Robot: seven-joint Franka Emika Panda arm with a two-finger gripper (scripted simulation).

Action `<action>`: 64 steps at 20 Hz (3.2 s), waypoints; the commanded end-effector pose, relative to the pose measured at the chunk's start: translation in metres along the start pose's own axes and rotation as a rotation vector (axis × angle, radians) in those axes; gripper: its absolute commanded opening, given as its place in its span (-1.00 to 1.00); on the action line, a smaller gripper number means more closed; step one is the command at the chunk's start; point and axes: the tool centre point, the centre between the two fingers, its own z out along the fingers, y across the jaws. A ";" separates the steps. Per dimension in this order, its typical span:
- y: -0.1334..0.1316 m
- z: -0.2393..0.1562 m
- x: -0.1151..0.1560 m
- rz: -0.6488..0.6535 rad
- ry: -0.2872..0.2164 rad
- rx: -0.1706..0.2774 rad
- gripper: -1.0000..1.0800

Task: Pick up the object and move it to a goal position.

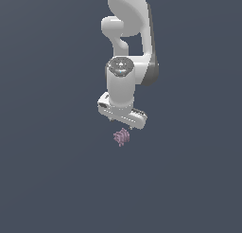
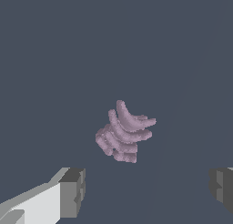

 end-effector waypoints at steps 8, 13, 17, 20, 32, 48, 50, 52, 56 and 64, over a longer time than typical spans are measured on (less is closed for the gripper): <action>-0.005 0.023 0.007 0.262 0.003 0.001 0.92; -0.008 0.033 0.010 0.377 0.005 0.001 0.92; -0.009 0.039 0.011 0.444 0.007 0.000 0.92; -0.009 0.042 0.012 0.480 0.008 0.000 0.92; -0.010 0.051 0.013 0.510 0.009 0.000 0.92; -0.010 0.095 0.013 0.514 0.009 0.000 -1.00; -0.010 0.095 0.013 0.514 0.009 0.000 -1.00; -0.010 0.095 0.013 0.514 0.009 0.000 -1.00; -0.010 0.095 0.013 0.514 0.009 0.000 -1.00; 0.014 0.087 0.027 0.514 0.009 0.000 -1.00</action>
